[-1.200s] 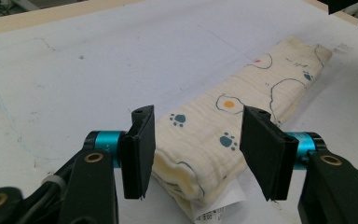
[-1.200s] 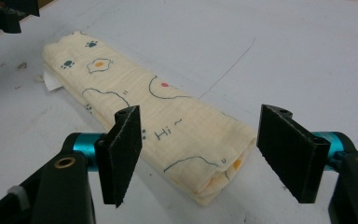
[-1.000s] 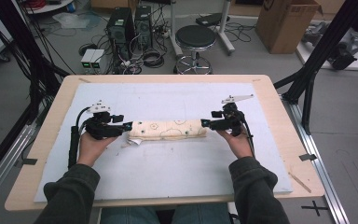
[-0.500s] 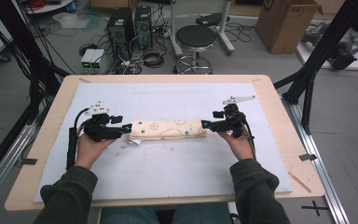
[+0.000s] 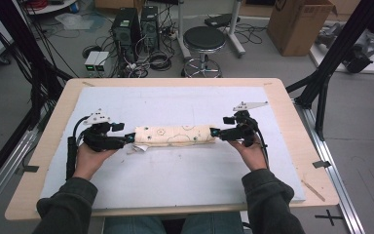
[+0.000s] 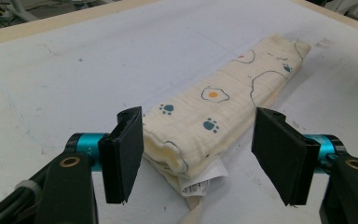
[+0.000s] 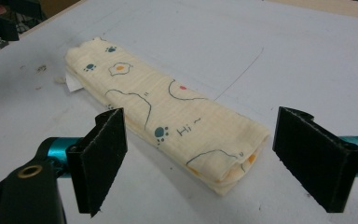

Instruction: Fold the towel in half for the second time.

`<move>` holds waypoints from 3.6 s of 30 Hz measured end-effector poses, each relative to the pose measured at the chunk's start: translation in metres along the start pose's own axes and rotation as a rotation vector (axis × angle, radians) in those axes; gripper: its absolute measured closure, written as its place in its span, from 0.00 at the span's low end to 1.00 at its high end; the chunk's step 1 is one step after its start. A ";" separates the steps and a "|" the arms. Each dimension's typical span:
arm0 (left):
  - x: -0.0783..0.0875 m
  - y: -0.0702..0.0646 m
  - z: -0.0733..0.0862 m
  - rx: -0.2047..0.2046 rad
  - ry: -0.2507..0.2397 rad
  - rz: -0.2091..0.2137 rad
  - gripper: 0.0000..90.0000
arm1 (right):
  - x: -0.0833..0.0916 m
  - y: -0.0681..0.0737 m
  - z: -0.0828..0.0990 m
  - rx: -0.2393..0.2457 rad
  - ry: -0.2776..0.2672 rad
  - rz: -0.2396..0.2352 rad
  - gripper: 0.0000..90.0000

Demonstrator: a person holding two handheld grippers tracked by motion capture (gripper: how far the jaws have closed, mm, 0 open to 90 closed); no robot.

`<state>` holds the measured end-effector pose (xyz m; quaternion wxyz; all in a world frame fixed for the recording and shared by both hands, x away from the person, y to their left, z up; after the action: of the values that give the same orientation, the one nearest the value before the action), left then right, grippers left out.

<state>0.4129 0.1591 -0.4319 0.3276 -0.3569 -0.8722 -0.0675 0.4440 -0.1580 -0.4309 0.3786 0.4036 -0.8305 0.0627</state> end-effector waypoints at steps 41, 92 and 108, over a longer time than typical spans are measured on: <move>0.025 -0.012 0.028 -0.030 -0.011 -0.030 0.29 | 0.024 0.013 0.034 0.031 -0.025 0.020 0.13; 0.050 -0.038 0.078 -0.065 -0.002 -0.065 0.28 | 0.045 0.019 0.109 0.008 -0.002 0.051 0.13; 0.060 -0.043 0.089 -0.074 0.001 -0.070 0.28 | 0.061 0.020 0.127 0.003 -0.007 0.070 0.13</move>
<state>0.3061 0.1937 -0.4589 0.3122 -0.3382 -0.8808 -0.1115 0.3326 -0.2350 -0.4749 0.3729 0.3752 -0.8453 0.0756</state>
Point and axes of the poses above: each handheld gripper's, and its own axes: x roughly backward along the jaws, z roughly out of its underside, y roughly to its left, the point moved 10 cm from there along -x, roughly forward along the jaws, and after that the axes turned 10 degrees about y, right-handed, at the moved point
